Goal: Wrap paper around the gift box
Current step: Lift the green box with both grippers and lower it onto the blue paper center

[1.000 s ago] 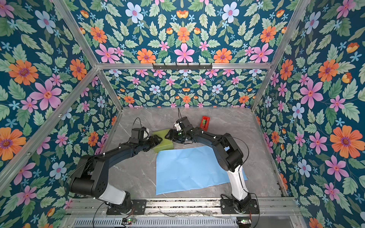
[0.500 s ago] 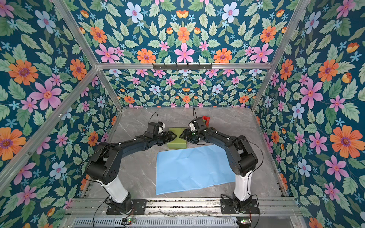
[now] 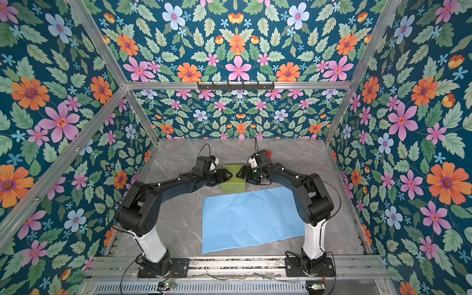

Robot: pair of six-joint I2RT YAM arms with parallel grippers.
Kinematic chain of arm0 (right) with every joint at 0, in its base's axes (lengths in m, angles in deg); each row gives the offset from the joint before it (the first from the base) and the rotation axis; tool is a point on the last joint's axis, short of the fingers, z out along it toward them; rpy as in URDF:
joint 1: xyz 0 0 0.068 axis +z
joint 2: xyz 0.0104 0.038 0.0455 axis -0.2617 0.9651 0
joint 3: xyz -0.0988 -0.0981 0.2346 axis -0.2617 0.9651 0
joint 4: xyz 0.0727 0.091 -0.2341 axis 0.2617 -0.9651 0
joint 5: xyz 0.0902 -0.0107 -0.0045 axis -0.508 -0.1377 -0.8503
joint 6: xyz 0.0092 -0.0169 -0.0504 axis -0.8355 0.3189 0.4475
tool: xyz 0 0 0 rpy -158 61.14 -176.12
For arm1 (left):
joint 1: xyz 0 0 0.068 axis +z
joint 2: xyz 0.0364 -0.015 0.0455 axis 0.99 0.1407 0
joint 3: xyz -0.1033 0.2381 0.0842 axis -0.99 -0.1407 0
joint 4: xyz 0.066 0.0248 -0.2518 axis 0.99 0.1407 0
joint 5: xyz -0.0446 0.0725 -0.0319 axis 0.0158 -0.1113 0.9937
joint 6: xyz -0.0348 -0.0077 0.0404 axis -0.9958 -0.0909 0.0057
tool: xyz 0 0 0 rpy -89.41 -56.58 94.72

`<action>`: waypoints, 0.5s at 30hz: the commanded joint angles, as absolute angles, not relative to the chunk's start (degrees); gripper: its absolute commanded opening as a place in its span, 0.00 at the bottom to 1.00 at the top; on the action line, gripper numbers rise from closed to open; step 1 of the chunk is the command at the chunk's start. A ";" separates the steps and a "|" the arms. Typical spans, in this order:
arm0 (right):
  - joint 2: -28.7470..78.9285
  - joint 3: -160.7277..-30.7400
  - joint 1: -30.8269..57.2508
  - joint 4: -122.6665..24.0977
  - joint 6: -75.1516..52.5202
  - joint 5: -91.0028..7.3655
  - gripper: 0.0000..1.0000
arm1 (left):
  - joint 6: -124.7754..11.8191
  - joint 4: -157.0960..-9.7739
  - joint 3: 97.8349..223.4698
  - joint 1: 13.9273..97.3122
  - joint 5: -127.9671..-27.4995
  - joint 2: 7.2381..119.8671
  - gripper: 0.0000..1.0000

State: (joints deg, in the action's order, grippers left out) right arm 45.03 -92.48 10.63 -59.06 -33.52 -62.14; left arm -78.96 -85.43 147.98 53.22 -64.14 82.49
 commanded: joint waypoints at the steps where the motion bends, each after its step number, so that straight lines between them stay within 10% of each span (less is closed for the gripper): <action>1: 40.81 -91.20 11.02 -56.65 -32.17 -66.51 0.66 | -80.33 -88.18 148.59 50.81 -58.19 80.32 0.74; 15: 11.62 -64.74 11.03 -66.82 -32.62 -62.37 0.62 | -90.28 -88.15 140.36 31.71 -62.32 71.15 0.72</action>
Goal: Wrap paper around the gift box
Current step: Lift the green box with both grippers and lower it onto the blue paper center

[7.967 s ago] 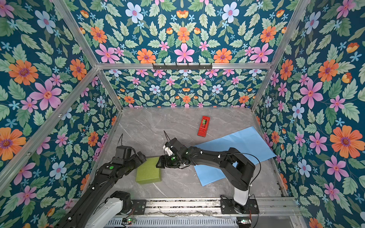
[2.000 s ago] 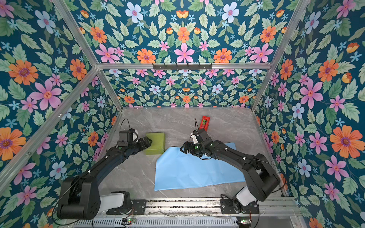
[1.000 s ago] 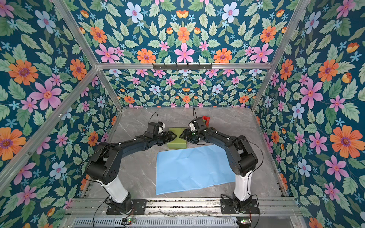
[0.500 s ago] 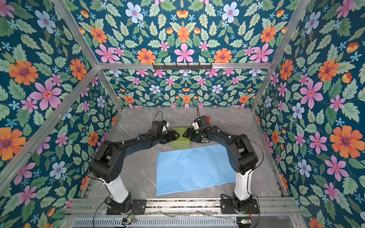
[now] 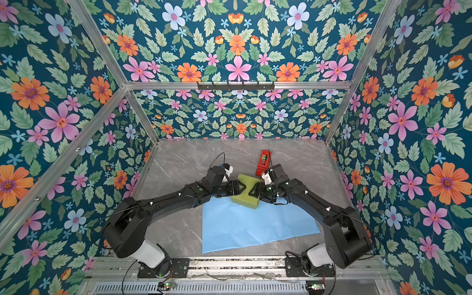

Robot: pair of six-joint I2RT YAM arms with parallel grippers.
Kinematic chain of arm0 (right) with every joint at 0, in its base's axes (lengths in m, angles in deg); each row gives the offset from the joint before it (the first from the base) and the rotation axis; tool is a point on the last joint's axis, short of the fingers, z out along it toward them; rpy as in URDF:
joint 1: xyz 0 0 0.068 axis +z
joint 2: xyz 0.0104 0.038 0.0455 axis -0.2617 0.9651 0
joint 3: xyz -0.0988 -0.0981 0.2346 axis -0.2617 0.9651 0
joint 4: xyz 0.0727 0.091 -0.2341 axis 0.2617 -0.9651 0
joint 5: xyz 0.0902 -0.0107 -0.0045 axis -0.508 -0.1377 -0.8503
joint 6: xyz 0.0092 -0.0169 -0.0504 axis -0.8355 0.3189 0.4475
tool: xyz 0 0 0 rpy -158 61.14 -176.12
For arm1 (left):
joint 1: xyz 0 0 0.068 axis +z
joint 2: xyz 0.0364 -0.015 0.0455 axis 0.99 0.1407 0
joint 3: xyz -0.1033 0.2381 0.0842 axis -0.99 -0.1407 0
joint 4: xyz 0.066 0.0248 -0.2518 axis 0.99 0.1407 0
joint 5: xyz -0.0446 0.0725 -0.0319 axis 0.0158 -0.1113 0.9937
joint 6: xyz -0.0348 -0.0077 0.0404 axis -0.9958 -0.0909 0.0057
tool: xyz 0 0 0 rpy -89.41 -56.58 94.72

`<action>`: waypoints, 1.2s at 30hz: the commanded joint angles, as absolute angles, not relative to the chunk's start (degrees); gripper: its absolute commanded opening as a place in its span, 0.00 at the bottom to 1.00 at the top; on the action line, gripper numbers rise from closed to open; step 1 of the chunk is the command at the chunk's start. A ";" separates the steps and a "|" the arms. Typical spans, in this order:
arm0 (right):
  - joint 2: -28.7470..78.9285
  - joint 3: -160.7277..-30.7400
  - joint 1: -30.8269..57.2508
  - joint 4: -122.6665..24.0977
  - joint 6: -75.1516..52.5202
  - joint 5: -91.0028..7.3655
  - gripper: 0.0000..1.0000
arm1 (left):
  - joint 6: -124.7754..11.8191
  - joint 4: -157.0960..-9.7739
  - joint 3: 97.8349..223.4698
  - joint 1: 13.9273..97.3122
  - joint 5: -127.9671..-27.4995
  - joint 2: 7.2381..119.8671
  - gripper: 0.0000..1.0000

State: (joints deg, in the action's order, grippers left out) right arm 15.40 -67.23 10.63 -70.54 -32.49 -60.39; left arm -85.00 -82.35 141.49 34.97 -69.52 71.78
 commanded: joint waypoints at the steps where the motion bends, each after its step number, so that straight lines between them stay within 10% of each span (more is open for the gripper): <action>1: 9.57 -63.23 11.02 -67.82 -32.76 -62.26 0.62 | -91.37 -88.76 139.72 30.16 -62.45 71.06 0.72; 36: 9.27 -59.38 10.20 -74.70 -26.63 -54.47 0.77 | -95.93 -89.47 135.92 21.94 -66.30 72.17 0.77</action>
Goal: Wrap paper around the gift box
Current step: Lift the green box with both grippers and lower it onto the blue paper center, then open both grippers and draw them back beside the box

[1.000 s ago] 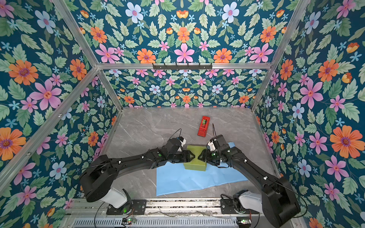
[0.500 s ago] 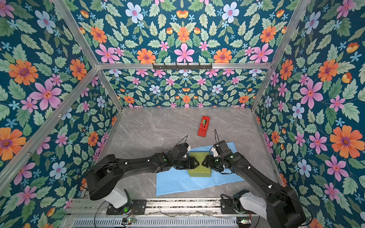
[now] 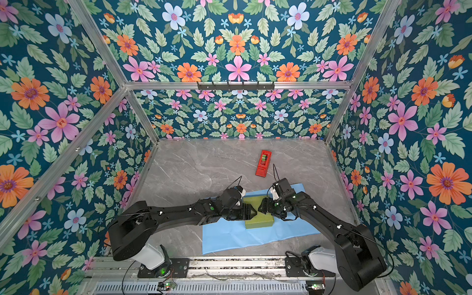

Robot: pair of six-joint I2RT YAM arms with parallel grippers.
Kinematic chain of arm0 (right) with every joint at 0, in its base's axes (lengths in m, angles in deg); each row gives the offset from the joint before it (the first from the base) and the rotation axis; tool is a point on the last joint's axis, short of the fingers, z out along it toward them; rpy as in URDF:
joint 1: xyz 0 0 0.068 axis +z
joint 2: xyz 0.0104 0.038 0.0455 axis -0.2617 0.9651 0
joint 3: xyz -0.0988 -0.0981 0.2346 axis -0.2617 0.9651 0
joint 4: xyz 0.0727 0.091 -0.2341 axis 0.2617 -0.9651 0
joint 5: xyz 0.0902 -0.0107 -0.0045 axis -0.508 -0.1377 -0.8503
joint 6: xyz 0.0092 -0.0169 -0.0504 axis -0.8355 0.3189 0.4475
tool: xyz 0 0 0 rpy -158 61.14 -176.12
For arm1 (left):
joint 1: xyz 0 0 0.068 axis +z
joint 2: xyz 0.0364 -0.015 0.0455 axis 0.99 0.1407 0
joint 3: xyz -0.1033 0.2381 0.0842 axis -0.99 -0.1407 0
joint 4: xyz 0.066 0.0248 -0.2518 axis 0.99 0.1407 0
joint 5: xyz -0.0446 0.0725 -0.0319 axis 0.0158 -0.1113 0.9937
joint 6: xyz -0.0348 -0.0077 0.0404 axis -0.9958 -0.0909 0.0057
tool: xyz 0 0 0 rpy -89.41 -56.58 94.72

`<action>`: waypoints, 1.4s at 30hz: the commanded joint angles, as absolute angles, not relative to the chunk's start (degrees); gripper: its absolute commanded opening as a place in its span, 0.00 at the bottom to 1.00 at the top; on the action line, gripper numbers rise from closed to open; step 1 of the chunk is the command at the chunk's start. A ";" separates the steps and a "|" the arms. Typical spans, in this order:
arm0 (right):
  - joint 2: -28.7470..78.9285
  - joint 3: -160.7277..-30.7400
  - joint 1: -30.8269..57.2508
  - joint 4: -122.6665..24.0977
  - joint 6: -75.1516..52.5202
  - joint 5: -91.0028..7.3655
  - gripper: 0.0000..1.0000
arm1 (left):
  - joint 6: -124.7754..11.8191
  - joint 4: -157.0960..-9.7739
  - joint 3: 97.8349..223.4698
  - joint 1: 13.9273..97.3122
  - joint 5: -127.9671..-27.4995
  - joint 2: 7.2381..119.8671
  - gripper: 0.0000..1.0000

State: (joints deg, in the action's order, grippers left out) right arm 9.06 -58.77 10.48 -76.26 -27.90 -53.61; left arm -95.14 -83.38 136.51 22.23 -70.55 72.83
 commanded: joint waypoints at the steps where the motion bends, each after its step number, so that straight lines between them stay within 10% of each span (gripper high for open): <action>1: 9.36 -59.60 9.92 -75.12 -26.25 -54.27 0.78 | -96.04 -89.50 135.55 21.94 -66.19 71.88 0.77; 11: 4.43 -60.50 1.94 -82.02 -21.92 -53.83 0.92 | -92.17 -79.02 132.75 24.68 -74.40 63.71 0.93; 21: 10.06 -58.43 -17.63 -76.12 -20.01 -59.35 0.88 | -93.26 -85.28 120.03 37.45 -71.46 58.87 0.84; 42: 8.74 -47.96 -11.31 -65.53 -32.48 -61.45 0.76 | -77.62 -87.18 119.77 58.81 -70.05 72.04 0.81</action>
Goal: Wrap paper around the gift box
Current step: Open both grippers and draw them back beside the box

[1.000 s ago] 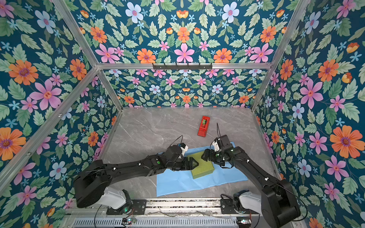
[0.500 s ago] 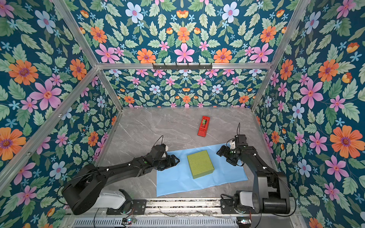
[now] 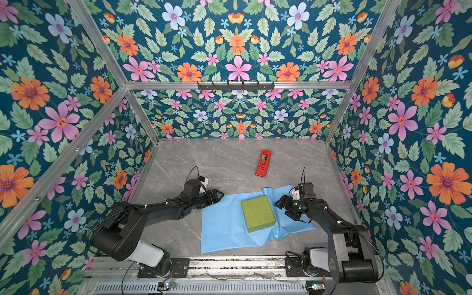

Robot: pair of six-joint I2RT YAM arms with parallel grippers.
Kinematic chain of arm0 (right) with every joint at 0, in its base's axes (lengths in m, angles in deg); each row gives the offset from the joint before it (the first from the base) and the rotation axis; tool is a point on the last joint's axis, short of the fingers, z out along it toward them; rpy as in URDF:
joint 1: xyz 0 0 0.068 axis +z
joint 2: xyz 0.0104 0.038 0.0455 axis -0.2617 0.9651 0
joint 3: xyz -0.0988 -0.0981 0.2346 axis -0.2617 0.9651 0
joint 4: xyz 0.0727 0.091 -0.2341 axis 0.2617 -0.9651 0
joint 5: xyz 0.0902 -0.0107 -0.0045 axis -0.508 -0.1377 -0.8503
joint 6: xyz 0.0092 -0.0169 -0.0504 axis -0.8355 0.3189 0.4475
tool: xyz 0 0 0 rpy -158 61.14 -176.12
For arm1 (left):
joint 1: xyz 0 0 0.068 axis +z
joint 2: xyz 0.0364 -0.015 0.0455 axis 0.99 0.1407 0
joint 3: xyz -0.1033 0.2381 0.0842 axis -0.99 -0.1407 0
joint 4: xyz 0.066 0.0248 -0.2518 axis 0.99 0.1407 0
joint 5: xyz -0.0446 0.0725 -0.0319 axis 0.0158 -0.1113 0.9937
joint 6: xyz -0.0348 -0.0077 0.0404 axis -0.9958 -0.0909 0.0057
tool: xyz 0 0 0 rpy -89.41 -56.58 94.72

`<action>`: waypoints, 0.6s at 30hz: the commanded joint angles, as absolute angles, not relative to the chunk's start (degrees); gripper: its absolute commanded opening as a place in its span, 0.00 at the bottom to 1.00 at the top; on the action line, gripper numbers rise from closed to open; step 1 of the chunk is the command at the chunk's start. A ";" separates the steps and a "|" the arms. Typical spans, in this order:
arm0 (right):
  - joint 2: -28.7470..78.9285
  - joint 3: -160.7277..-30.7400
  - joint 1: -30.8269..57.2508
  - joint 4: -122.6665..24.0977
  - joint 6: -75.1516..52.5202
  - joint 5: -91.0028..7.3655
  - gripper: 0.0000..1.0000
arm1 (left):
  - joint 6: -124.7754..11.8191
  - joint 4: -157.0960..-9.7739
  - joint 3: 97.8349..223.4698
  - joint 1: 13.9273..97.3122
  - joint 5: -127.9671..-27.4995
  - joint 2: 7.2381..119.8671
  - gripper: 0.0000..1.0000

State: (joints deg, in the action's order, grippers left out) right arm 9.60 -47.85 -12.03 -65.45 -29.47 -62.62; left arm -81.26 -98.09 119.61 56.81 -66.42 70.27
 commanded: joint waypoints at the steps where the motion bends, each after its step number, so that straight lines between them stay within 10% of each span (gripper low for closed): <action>1: 8.02 -48.53 -11.30 -66.96 -31.86 -60.06 0.77 | -77.41 -87.11 120.26 59.69 -69.80 72.07 0.81; 18: 6.90 -57.27 -12.61 -79.51 -20.21 -49.07 0.80 | -90.01 -80.68 111.74 41.37 -61.58 47.91 0.71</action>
State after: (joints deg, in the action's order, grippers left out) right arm 6.06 -56.59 -12.62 -78.52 -22.17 -49.92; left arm -86.31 -80.84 112.60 42.36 -64.65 47.82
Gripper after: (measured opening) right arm 0.803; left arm 0.719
